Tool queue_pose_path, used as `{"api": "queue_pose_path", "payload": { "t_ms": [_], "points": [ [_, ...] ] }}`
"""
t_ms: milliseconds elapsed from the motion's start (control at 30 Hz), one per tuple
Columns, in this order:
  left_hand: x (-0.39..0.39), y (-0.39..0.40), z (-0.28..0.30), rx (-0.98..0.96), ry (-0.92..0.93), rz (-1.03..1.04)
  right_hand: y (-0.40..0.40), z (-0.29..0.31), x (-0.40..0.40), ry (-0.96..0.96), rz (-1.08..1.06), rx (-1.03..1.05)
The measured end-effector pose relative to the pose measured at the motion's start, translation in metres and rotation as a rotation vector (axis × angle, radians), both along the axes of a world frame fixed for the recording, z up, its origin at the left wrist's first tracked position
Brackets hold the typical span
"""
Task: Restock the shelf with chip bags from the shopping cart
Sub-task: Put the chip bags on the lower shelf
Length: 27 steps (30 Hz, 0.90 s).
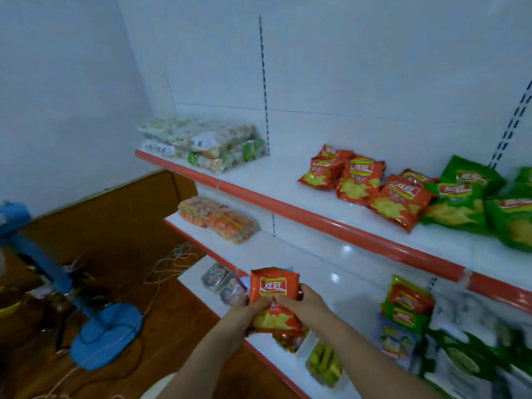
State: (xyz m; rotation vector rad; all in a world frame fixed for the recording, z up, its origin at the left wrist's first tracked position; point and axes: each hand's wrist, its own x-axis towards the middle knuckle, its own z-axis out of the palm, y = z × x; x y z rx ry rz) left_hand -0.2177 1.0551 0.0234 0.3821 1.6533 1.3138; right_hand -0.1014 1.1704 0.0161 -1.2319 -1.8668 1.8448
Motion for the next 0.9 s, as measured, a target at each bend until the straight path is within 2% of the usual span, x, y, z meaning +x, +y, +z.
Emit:
{"api": "queue_pose_path", "payload": {
  "t_ms": [200, 367, 467, 567, 733, 833, 900],
  "points": [
    [-0.003, 0.138, -0.064, -0.146, 0.197, -0.238, 0.104, -0.062, 0.014, -0.055, -0.234, -0.102],
    [-0.002, 0.242, -0.151, -0.195, 0.316, -0.420, 0.181, -0.129, 0.028, -0.139, -0.381, -0.118],
    [0.006, 0.297, -0.188, -0.181, 0.311, -0.539, 0.220, -0.161, 0.037, -0.190, -0.460, -0.107],
    [0.015, 0.345, -0.222, -0.070, 0.368, -0.566, 0.261, -0.194, 0.048, -0.198, -0.537, -0.048],
    [0.044, 0.393, -0.258, -0.006, 0.370, -0.565, 0.287, -0.198, 0.065, -0.218, -0.740, -0.052],
    [0.056, 0.397, -0.267, -0.088, 0.380, -0.592, 0.283, -0.183, 0.080, -0.359, -0.848, 0.103],
    [0.057, 0.383, -0.262, -0.124, 0.378, -0.567, 0.271, -0.169, 0.087, -0.387, -0.838, 0.153]
  ]
}}
